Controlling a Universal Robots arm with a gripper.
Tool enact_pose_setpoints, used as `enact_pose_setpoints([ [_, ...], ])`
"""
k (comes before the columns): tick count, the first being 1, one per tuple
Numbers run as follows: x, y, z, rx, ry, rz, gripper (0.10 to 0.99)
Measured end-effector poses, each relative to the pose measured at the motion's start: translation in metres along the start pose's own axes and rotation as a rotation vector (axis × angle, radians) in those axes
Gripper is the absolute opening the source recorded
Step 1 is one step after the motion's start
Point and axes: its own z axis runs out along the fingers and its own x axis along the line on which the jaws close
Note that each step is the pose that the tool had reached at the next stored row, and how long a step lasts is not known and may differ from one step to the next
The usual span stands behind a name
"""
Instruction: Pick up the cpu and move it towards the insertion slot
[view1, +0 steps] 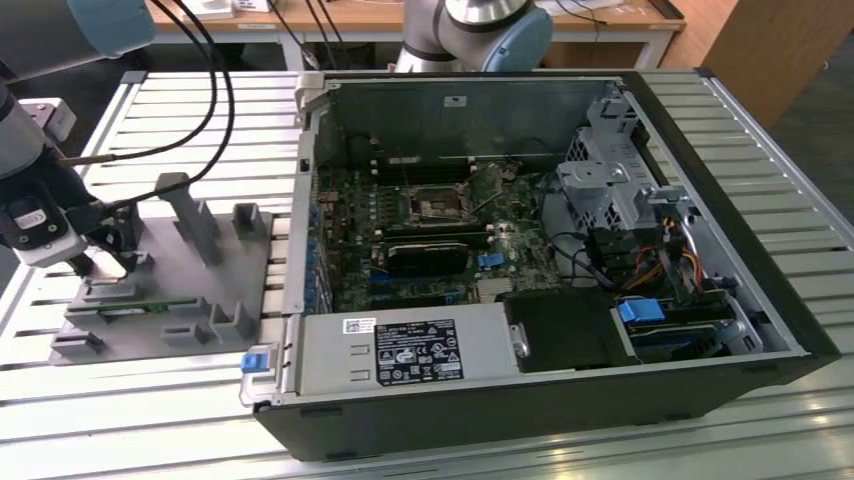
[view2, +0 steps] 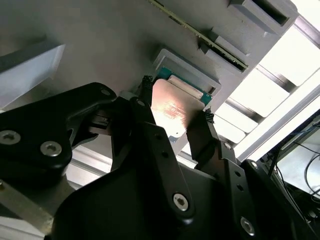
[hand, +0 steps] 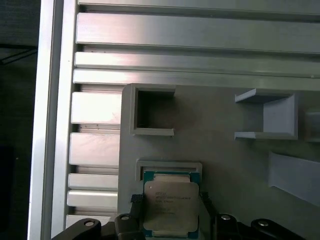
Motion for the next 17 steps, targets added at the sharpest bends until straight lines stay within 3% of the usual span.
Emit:
enact_pose_setpoints([
  [13, -0.0001, 0.0005, -0.0153, -0.001, -0.0001, 0.000, 0.525],
  [17, -0.0002, 0.0004, -0.0189, -0.007, -0.0001, 0.000, 0.525],
])
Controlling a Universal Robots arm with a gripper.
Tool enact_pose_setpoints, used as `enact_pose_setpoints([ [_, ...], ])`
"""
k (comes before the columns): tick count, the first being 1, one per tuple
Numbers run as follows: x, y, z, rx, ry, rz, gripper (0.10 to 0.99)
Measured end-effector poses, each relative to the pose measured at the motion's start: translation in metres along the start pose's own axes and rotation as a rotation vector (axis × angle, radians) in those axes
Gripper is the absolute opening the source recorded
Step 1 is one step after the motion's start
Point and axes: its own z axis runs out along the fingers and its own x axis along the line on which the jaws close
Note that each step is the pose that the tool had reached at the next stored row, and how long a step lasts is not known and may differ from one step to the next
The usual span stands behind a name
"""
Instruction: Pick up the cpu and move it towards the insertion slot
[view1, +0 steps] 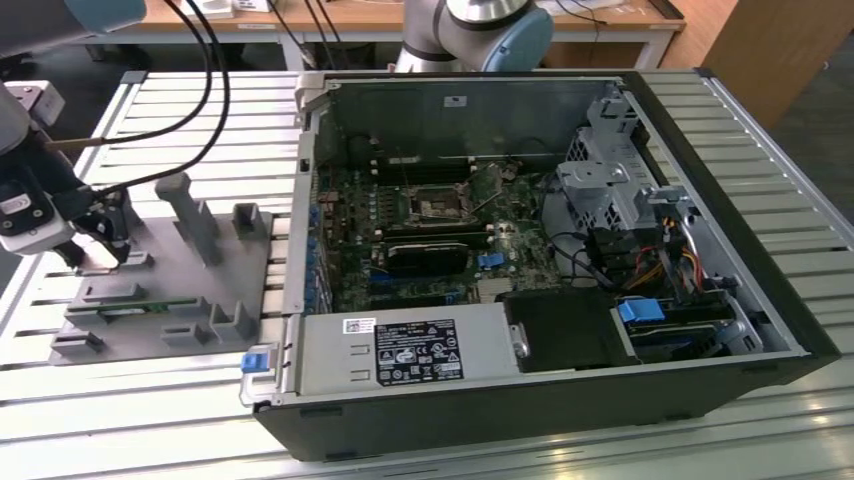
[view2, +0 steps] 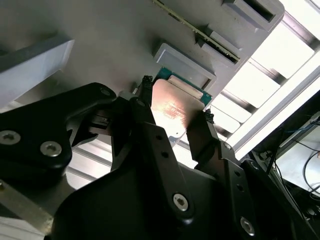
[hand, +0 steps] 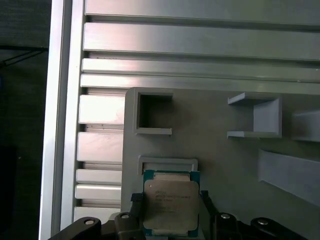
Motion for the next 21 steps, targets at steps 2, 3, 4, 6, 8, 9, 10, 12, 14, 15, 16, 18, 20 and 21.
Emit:
enact_pose_setpoints([
  [2, 0.0000, 0.0001, -0.0010, -0.001, -0.0002, 0.000, 0.525],
  [3, 0.0001, 0.0001, -0.0018, -0.001, 0.0001, 0.000, 0.525],
  [4, 0.0001, 0.0002, -0.0026, -0.001, 0.0001, 0.000, 0.525],
  [6, 0.0000, 0.0002, -0.0036, -0.001, -0.0001, 0.000, 0.525],
  [8, 0.0000, 0.0003, -0.0048, -0.001, 0.0000, 0.000, 0.525],
  [9, 0.0000, 0.0003, -0.0055, -0.001, 0.0000, 0.000, 0.525],
  [10, 0.0000, 0.0003, -0.0062, -0.001, 0.0000, 0.000, 0.525],
  [12, 0.0000, 0.0004, -0.0079, -0.001, 0.0000, 0.000, 0.525],
  [14, 0.0000, 0.0005, -0.0094, -0.001, 0.0000, 0.000, 0.525],
  [15, 0.0000, 0.0005, -0.0101, -0.001, 0.0000, 0.000, 0.525],
  [16, 0.0000, 0.0005, -0.0108, -0.001, -0.0001, 0.000, 0.525],
  [18, 0.0000, 0.0006, -0.0122, -0.001, 0.0000, 0.000, 0.525],
  [20, 0.0000, 0.0006, -0.0135, -0.001, 0.0000, 0.000, 0.525],
  [21, 0.0000, 0.0007, -0.0140, -0.001, -0.0001, 0.000, 0.525],
])
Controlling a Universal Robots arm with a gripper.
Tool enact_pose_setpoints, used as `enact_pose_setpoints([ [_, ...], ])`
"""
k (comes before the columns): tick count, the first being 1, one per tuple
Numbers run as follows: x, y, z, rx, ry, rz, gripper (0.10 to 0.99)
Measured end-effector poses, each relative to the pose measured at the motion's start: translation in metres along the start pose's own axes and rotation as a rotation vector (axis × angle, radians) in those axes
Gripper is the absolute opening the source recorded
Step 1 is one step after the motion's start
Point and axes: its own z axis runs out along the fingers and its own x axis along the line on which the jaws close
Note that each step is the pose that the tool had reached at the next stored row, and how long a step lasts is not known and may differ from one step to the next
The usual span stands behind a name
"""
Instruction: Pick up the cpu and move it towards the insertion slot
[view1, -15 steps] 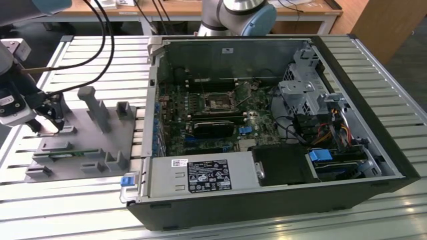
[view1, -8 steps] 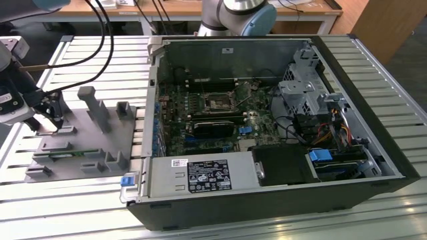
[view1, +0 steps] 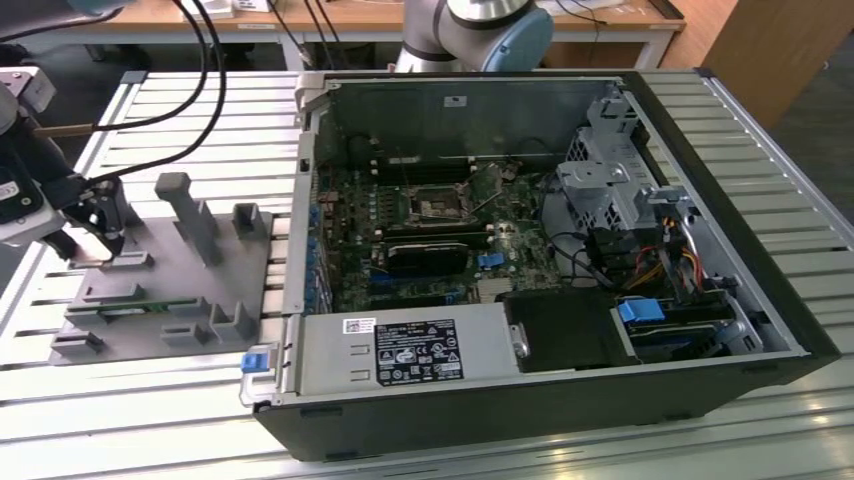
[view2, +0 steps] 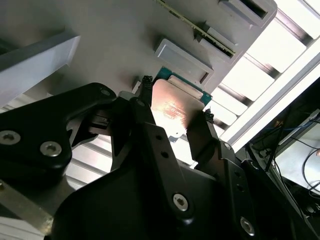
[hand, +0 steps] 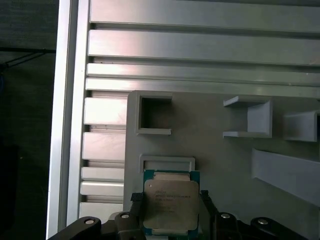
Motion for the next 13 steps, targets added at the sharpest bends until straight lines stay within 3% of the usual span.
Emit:
enact_pose_setpoints([
  [13, -0.0001, 0.0003, -0.0061, 0.000, -0.0001, 0.000, 0.525],
])
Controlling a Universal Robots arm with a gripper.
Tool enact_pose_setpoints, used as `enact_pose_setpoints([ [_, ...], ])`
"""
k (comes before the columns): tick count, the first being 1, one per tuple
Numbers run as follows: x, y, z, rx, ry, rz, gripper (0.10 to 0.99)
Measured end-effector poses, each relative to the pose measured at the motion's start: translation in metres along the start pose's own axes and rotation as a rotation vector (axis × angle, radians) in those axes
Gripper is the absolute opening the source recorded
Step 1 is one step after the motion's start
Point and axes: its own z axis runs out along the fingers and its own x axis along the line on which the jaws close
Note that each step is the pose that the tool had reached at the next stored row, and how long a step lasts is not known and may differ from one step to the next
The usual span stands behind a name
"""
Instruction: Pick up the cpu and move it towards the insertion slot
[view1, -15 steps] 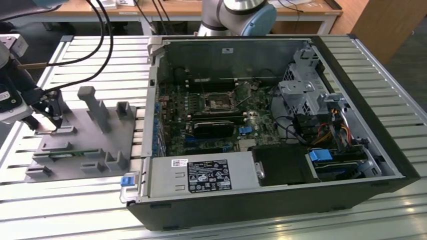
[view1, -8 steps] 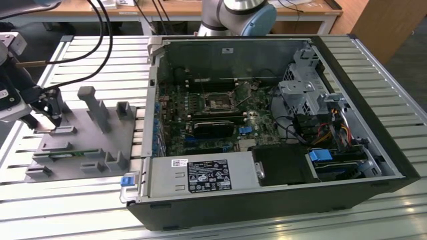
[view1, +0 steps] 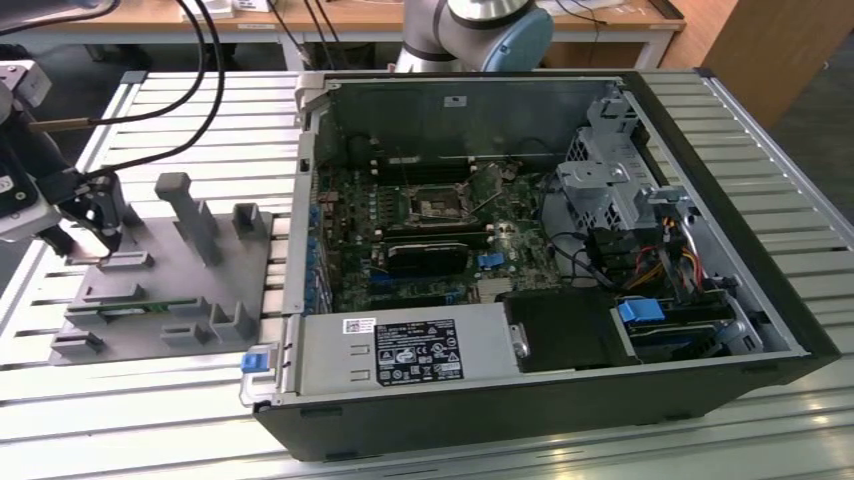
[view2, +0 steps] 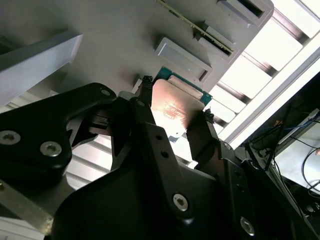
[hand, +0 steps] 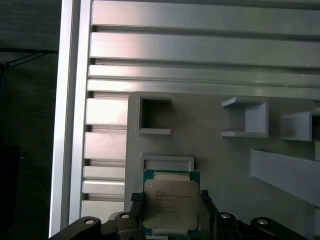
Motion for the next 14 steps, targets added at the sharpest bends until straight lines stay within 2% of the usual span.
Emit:
enact_pose_setpoints([
  [14, 0.0000, 0.0002, -0.0036, 0.000, 0.0002, 0.000, 0.525],
])
